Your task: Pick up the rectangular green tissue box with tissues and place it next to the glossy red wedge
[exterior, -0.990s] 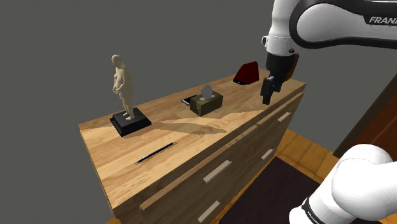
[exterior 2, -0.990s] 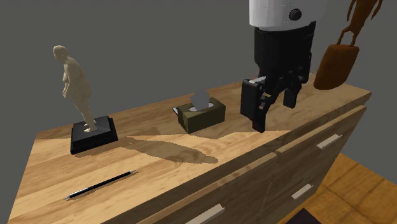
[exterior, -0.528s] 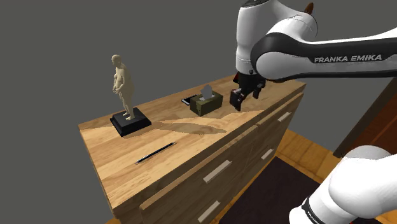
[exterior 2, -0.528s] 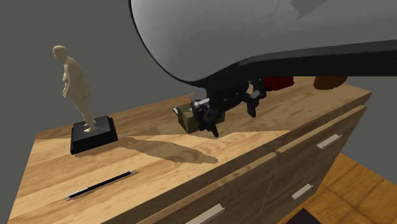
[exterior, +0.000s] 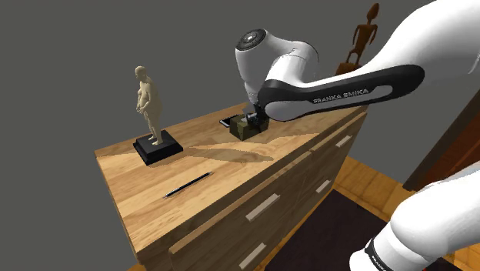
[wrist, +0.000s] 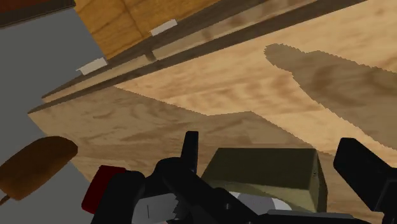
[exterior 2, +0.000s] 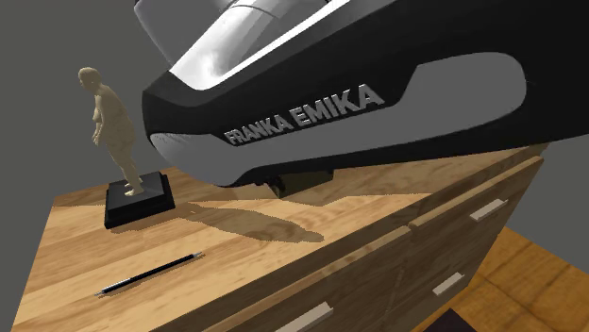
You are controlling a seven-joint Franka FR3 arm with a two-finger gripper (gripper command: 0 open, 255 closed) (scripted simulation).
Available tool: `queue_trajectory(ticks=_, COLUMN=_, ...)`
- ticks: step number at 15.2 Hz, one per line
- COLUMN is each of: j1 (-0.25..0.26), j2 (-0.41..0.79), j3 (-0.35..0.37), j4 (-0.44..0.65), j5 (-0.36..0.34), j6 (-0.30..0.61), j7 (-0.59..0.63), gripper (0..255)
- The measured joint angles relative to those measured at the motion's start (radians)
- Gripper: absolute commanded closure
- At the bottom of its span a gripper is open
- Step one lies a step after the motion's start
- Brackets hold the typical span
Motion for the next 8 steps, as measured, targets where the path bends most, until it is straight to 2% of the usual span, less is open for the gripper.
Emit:
queue_trajectory(ticks=2, j1=-0.031, j2=0.096, j3=0.045, j4=0.054, j5=-0.092, j6=-0.01, j7=0.14, gripper=0)
queue_trajectory(ticks=4, j1=-0.045, j2=0.21, j3=0.085, j4=0.141, j5=-0.192, j6=-0.06, j7=0.279, gripper=0)
queue_trajectory(ticks=8, j1=-0.019, j2=0.44, j3=0.095, j4=0.325, j5=-0.391, j6=-0.18, j7=0.517, gripper=0)
